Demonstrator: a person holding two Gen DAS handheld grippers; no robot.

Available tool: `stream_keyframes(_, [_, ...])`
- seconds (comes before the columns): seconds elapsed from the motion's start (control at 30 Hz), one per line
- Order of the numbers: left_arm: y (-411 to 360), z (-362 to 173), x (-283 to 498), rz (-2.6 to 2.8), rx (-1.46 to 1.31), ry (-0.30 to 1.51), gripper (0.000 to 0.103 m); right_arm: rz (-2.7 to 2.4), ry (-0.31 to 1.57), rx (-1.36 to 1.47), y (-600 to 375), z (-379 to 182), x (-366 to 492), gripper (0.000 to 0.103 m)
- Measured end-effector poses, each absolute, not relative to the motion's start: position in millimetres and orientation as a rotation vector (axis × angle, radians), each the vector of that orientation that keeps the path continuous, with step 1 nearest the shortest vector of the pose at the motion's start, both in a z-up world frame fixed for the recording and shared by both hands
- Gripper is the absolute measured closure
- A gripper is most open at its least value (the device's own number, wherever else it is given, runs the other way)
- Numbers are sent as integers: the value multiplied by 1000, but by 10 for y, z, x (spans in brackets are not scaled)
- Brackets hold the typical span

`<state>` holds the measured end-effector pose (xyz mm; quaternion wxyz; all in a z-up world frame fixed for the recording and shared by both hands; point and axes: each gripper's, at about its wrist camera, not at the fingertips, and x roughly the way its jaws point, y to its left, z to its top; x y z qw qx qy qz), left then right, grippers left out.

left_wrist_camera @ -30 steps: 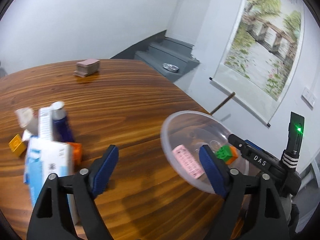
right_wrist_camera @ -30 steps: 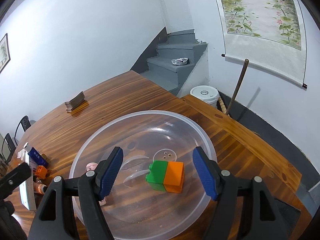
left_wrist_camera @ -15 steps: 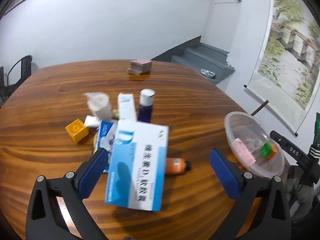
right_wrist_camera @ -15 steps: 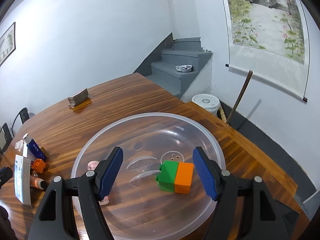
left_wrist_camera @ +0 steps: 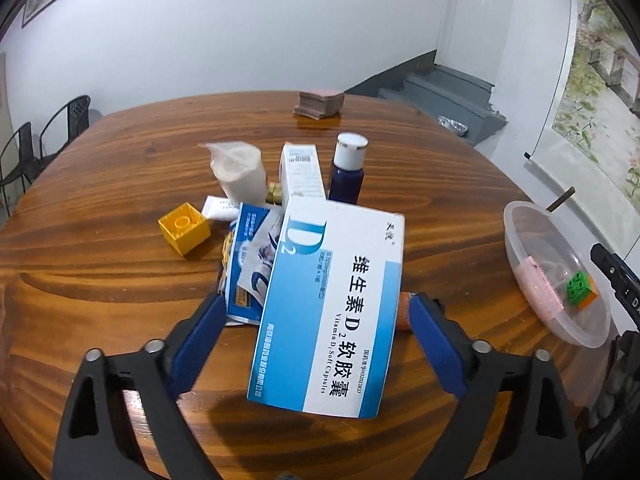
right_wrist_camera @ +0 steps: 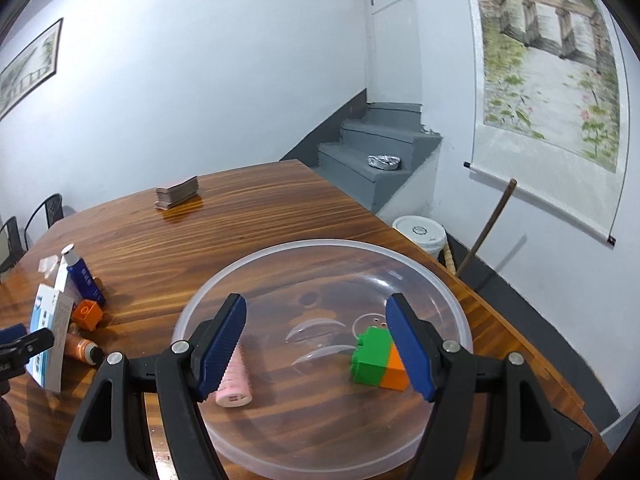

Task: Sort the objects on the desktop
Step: 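Move the left tool to the vitamin D box and grasp it, then grasp the orange tube with the right tool while the left tool holds the box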

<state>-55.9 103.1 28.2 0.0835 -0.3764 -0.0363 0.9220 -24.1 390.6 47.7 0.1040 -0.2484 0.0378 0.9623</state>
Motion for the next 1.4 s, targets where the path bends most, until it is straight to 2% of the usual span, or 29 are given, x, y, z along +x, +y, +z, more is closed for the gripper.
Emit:
stream_keyframes(0.1, [1022, 238, -621, 2738, -1147, -124, 17, 2856, 102, -740, 3857, 467, -229, 27])
stream_keyframes(0.17, [1029, 225, -608, 2742, -1144, -112, 28, 2874, 94, -740, 3824, 466, -219, 27])
stream_keyframes(0.23, [1034, 213, -614, 2741, -1151, -111, 34, 2893, 94, -750, 3777, 464, -211, 27])
stream_keyframes(0.53, [812, 354, -367, 2758, -1060, -145, 35, 3115, 36, -913, 3245, 474, -202, 27])
stream_keyframes(0.73, [564, 382, -186, 2806, -1027, -140, 35, 3256, -12, -1205, 2786, 352, -419, 27])
stream_keyframes(0.9, [336, 374, -89, 2854, -1013, -143, 35, 3267, -116, -1388, 2436, 179, -695, 44])
stream_keyframes(1.13, [189, 367, -122, 2857, -1027, -200, 35, 3264, -238, -1549, 2096, -17, -949, 46])
stream_keyframes(1.37, [146, 371, -144, 2862, -1043, -207, 34, 3280, -477, -1584, 1772, -98, -996, 48])
stream_keyframes(1.4, [137, 376, -145, 2862, -1042, -212, 34, 3273, -526, -1567, 1729, -102, -974, 52])
